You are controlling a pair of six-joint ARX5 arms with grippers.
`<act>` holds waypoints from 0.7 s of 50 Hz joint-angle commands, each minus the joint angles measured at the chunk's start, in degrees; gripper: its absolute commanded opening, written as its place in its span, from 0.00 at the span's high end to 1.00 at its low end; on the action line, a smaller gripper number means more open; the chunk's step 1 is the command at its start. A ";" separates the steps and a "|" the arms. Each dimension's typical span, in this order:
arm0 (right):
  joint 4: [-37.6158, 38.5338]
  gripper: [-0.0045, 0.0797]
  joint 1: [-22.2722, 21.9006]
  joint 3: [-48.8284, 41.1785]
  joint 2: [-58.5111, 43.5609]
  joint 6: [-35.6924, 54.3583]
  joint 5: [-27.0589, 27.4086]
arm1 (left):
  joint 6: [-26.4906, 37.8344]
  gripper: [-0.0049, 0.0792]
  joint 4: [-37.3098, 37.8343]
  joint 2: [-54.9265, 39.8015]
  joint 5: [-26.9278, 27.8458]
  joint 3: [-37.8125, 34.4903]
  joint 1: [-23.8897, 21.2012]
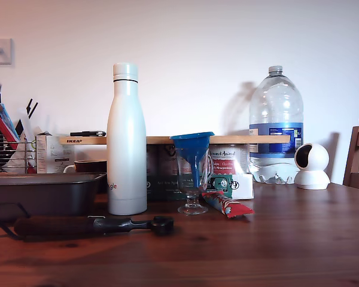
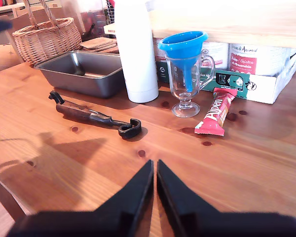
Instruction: Touch the lid of the water bottle in front of you
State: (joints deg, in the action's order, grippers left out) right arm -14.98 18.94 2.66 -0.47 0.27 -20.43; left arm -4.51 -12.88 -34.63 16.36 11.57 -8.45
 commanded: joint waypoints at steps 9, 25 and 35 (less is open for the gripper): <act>0.52 0.96 0.04 -0.39 0.37 0.17 0.02 | -3.82 0.96 -0.20 5.86 -1.92 -6.40 0.59; 0.52 0.96 0.04 -0.39 0.37 0.17 0.02 | -5.11 0.96 6.19 13.60 -2.32 -8.68 0.72; 0.52 0.96 0.04 -0.39 0.37 0.17 0.02 | -5.14 0.96 10.54 18.84 -2.32 -8.68 0.72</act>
State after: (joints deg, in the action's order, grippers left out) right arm -14.98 18.94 2.68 -0.47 0.27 -20.43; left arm -9.32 -2.81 -16.67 13.98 4.16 -8.08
